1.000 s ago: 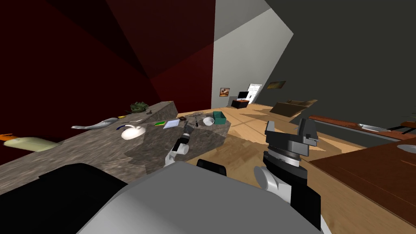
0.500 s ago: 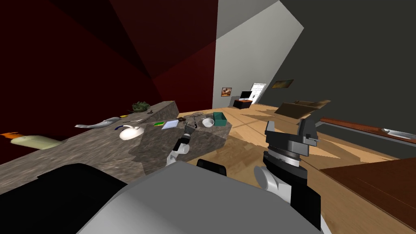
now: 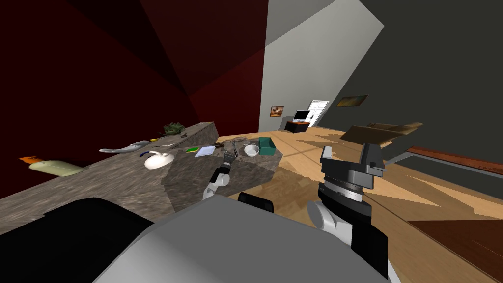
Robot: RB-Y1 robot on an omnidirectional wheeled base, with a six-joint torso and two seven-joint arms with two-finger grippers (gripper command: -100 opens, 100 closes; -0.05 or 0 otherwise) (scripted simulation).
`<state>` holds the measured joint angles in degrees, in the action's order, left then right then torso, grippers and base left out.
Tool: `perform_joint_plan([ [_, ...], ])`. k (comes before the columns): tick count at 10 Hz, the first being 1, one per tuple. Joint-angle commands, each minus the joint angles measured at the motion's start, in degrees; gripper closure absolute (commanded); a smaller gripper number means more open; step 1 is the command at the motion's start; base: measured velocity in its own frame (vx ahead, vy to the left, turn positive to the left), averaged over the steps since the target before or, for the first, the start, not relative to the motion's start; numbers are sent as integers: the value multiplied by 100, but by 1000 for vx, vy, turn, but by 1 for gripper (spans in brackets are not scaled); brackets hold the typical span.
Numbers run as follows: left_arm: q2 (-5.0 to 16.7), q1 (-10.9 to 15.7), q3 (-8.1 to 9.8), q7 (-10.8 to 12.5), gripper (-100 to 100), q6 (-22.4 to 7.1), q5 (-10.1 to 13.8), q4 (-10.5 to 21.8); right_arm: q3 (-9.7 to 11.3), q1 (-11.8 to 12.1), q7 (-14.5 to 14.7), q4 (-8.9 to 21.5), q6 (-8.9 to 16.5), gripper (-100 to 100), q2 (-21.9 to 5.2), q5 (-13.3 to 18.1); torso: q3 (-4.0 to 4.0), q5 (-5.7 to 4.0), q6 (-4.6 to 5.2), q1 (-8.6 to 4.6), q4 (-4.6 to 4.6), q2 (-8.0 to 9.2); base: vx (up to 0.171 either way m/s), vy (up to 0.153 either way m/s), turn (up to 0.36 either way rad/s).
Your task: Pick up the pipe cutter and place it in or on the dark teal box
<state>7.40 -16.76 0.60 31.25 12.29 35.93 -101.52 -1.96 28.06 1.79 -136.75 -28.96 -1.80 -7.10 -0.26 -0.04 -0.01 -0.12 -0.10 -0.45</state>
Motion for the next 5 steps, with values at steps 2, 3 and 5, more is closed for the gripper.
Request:
perform_joint_plan([
  [2, -104, 20, 27, 164, -100, -83, 346, 50, 0, 0, 0, 0, 0, 0, 0, 0, -5, -1, 1, -5, -2, -9, 116, -49, 83],
  [3, -179, 36, 42, 256, -100, -110, 531, 96, 0, -1, 0, 0, 0, 0, 0, 0, 0, 0, 2, 1, -1, 1, 77, -16, 75],
  [5, -387, 61, 76, 411, -100, -153, 847, 172, 0, 0, 0, 0, 0, 0, 0, 0, 2, 3, 1, 13, 1, 5, 98, -15, 108],
])
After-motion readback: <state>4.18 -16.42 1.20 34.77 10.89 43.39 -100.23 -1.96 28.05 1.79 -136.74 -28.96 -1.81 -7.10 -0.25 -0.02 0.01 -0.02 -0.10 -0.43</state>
